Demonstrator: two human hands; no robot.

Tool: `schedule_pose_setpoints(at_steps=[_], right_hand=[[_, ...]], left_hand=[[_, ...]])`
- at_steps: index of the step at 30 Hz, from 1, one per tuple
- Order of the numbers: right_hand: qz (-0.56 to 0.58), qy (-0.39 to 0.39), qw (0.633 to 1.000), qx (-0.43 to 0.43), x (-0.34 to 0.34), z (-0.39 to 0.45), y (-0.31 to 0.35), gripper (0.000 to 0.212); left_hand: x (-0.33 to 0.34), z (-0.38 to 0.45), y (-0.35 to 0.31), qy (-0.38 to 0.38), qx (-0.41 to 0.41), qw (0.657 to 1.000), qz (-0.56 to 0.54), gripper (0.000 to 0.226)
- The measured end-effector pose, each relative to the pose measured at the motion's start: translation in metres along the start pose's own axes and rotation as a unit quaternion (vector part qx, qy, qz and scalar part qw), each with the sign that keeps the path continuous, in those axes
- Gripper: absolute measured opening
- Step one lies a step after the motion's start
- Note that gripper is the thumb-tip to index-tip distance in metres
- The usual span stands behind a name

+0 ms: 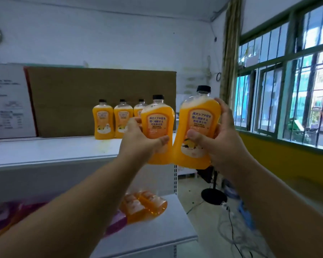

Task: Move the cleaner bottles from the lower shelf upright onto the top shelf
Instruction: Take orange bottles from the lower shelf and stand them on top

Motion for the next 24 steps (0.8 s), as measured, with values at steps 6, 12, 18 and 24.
schedule_pose_setpoints(at_steps=[6, 12, 18, 24], right_hand=[[-0.089, -0.032, 0.995, -0.030, 0.004, 0.071, -0.032, 0.101], [-0.139, -0.031, 0.989, -0.029, -0.001, 0.126, -0.084, 0.100], [-0.147, 0.007, 0.989, -0.010, 0.006, 0.155, -0.131, 0.098], [-0.184, 0.046, 0.981, -0.029, 0.009, 0.165, -0.135, 0.098]], left_hand=[[0.033, 0.098, 0.014, 0.004, 0.038, 0.998, 0.058, 0.107], [0.074, 0.145, 0.030, 0.061, 0.101, 0.983, 0.138, 0.123], [0.088, 0.161, 0.053, 0.025, 0.107, 0.976, 0.188, 0.113], [0.092, 0.167, 0.038, 0.026, 0.276, 0.890, 0.362, 0.121]])
Point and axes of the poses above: each hand's wrist, its own z-axis towards the middle knuckle, its own x-axis out of the palm, y = z × x, the point moved 5 cm from there along z, towards the middle knuckle, and after that the axes turned 5 degrees about -y, right-handed, at the moved point
